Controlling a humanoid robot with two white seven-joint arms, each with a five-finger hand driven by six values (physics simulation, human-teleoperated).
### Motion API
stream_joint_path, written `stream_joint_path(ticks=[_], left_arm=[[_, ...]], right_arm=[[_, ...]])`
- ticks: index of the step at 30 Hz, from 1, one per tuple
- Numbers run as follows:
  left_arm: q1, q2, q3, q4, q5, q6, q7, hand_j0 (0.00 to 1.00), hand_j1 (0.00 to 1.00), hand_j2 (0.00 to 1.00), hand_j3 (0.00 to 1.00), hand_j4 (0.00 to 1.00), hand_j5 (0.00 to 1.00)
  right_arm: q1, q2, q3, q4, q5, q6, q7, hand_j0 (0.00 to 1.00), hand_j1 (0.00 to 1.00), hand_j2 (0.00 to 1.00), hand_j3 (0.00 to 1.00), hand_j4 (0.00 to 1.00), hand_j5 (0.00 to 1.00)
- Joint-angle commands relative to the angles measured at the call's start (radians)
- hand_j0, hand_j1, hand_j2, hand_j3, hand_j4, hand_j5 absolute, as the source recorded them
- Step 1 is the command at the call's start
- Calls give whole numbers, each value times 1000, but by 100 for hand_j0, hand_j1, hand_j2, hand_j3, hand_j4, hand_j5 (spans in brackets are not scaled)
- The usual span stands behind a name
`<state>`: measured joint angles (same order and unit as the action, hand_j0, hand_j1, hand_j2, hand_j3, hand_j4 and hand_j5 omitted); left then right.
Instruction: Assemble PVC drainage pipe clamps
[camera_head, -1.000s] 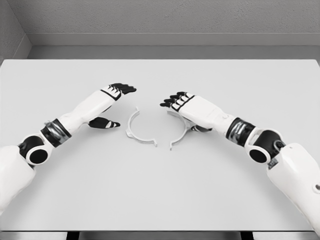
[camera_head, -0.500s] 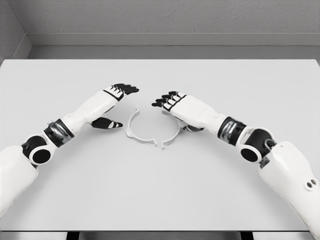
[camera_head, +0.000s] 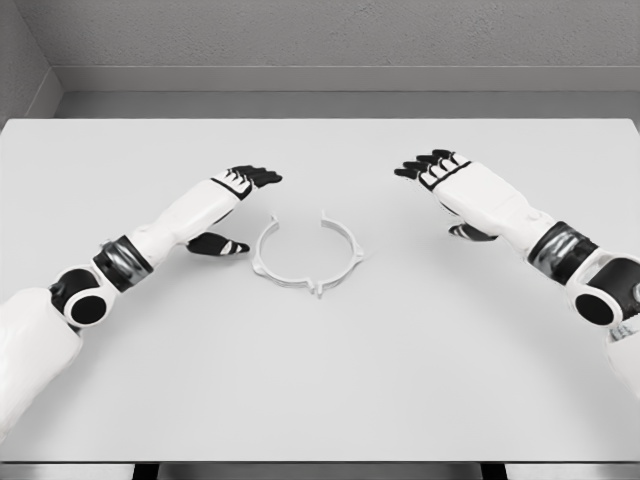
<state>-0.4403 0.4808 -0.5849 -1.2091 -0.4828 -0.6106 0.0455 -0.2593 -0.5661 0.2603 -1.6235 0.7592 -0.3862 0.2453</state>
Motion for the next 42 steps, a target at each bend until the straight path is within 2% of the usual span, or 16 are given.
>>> stream_joint_path(ticks=[1, 3, 5, 6, 10, 42], left_arm=[[0, -7, -7, 8, 3, 0, 1, 100, 100, 100, 100, 100, 100], [0, -7, -7, 6, 3, 0, 1, 100, 100, 100, 100, 100, 100], [0, -7, -7, 6, 3, 0, 1, 100, 100, 100, 100, 100, 100], [0, -10, -10, 6, 3, 0, 1, 100, 100, 100, 100, 100, 100], [2, -30, -13, 6, -4, 0, 1, 100, 100, 100, 100, 100, 100], [2, -93, -12, 5, -4, 0, 1, 100, 100, 100, 100, 100, 100]], right_arm=[[8, -32, -187, -32, -24, -82, -1, 100, 100, 100, 100, 100, 100], [95, -31, -340, -36, -49, -216, -3, 100, 100, 100, 100, 100, 100], [158, -38, -450, -35, -73, -225, -1, 100, 100, 100, 100, 100, 100], [164, -41, -466, -30, -75, -225, -1, 100, 100, 100, 100, 100, 100], [166, -34, -467, 19, -75, -225, -4, 100, 100, 100, 100, 100, 100], [157, -32, -461, 30, -73, -225, -4, 100, 100, 100, 100, 100, 100]])
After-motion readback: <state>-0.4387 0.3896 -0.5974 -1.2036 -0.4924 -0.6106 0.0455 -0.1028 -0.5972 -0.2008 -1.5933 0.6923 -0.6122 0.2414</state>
